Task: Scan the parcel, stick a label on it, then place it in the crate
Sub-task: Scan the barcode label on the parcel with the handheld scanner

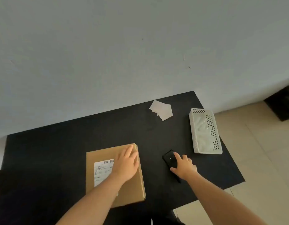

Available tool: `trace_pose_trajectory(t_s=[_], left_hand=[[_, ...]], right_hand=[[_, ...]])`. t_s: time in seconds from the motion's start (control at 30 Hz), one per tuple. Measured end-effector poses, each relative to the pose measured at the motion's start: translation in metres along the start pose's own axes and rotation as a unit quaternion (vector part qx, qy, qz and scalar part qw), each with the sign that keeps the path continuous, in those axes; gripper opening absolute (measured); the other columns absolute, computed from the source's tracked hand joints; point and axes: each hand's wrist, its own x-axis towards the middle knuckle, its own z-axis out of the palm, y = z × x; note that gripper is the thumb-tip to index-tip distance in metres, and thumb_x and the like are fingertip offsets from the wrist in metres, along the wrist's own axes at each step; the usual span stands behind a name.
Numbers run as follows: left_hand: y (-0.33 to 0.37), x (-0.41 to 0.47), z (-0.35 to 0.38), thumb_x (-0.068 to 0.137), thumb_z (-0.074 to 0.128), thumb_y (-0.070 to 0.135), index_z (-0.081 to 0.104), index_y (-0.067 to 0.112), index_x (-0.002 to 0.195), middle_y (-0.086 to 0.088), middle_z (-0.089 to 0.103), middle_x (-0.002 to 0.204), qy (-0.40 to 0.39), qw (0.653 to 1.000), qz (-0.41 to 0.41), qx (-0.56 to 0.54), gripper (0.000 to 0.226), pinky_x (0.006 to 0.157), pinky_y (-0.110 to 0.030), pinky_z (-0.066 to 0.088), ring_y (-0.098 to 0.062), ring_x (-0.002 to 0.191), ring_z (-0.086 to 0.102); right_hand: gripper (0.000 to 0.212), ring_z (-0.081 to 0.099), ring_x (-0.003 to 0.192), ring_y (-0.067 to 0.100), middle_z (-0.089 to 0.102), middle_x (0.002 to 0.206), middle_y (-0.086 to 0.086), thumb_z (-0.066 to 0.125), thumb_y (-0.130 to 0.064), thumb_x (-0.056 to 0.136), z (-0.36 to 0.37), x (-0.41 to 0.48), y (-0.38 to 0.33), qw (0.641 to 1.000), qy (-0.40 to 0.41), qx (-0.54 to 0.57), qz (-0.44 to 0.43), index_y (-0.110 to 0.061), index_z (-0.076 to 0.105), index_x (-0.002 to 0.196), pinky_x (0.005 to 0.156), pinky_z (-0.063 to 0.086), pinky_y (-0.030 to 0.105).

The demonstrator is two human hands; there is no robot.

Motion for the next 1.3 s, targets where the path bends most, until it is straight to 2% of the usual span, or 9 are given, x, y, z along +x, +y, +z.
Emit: trace_pose_trajectory(t_s=[0.1,0.17,0.3,0.47,0.77,0.93,1.0,1.13,1.3], left_hand=[[-0.01,-0.001,0.015,0.106,0.031,0.056,-0.003,0.036,0.164,0.007,-0.025,0.17,-0.024,0.998,0.004,0.059,0.071,0.122,-0.054,-0.011,-0.02,0.155,-0.026],[-0.014,0.0,0.022,0.105,0.033,0.06,-0.015,0.037,0.161,0.009,-0.035,0.166,-0.027,0.997,0.008,0.075,0.077,0.119,-0.055,-0.016,-0.019,0.151,-0.033],[-0.018,0.002,0.028,0.106,0.032,0.059,-0.02,0.037,0.16,0.009,-0.039,0.165,-0.034,0.997,0.005,0.068,0.078,0.119,-0.054,-0.019,-0.02,0.151,-0.037],[-0.018,0.003,0.031,0.106,0.033,0.058,-0.021,0.036,0.16,0.009,-0.04,0.164,-0.036,0.998,0.001,0.053,0.078,0.118,-0.054,-0.022,-0.017,0.147,-0.041],[-0.008,0.003,0.016,0.109,0.031,0.047,-0.001,0.032,0.165,0.004,-0.028,0.17,-0.021,0.999,-0.01,0.031,0.066,0.12,-0.051,-0.015,-0.018,0.151,-0.03],[-0.002,-0.007,0.005,0.111,0.025,0.046,0.013,0.032,0.165,0.003,-0.018,0.174,0.01,0.999,-0.045,0.002,0.057,0.122,-0.044,-0.011,-0.024,0.16,-0.011],[-0.002,-0.014,0.002,0.111,0.024,0.046,0.022,0.032,0.163,0.003,-0.012,0.175,0.015,0.998,-0.06,0.001,0.055,0.124,-0.045,-0.007,-0.024,0.161,-0.007],[-0.005,-0.035,0.0,0.11,0.027,0.048,0.035,0.032,0.158,0.003,-0.003,0.176,0.024,0.995,-0.1,-0.005,0.051,0.128,-0.047,0.003,-0.025,0.161,0.003],[-0.017,-0.079,0.008,0.111,0.028,0.045,0.039,0.03,0.157,0.003,0.012,0.174,0.047,0.987,-0.153,-0.022,0.05,0.128,-0.046,0.009,-0.024,0.161,0.009]], right_hand=[[0.102,0.028,0.149,0.036,0.018,0.166,0.011,0.067,-0.058,0.089,0.016,0.01,0.002,0.999,-0.022,-0.027,0.027,-0.044,-0.004,0.161,0.113,0.039,0.057],[0.104,0.029,0.147,0.037,0.019,0.164,0.013,0.067,-0.059,0.089,0.03,0.015,0.004,0.998,0.0,-0.051,0.029,-0.042,-0.006,0.161,0.111,0.041,0.056],[0.1,0.031,0.142,0.037,0.024,0.159,0.015,0.064,-0.058,0.092,0.046,0.025,0.007,0.993,0.056,-0.1,0.007,-0.034,-0.003,0.162,0.108,0.045,0.051],[0.098,0.034,0.139,0.038,0.027,0.156,0.015,0.064,-0.054,0.093,0.041,0.029,0.012,0.995,0.035,-0.089,-0.024,-0.039,-0.005,0.161,0.106,0.047,0.051],[0.092,0.038,0.135,0.038,0.023,0.155,0.014,0.054,-0.057,0.087,0.006,0.031,0.008,0.998,-0.028,-0.043,-0.032,-0.045,0.001,0.161,0.1,0.051,0.048],[0.072,0.04,0.138,0.037,0.035,0.157,0.013,0.035,-0.057,0.093,-0.019,0.033,0.011,0.995,-0.014,-0.089,-0.044,-0.046,0.011,0.16,0.109,0.04,0.053],[0.069,0.046,0.134,0.036,0.041,0.154,0.012,0.031,-0.057,0.095,-0.025,0.036,0.012,0.996,-0.01,-0.079,-0.047,-0.046,0.013,0.16,0.107,0.044,0.051],[0.067,0.063,0.11,0.033,0.057,0.137,0.014,0.028,-0.063,0.1,-0.032,0.042,0.013,0.997,-0.009,-0.053,-0.051,-0.04,0.016,0.161,0.092,0.056,0.045],[0.069,0.064,0.111,0.034,0.062,0.134,0.014,0.028,-0.068,0.098,-0.04,0.043,0.007,0.996,-0.026,-0.068,-0.054,-0.04,0.021,0.16,0.096,0.055,0.046]])
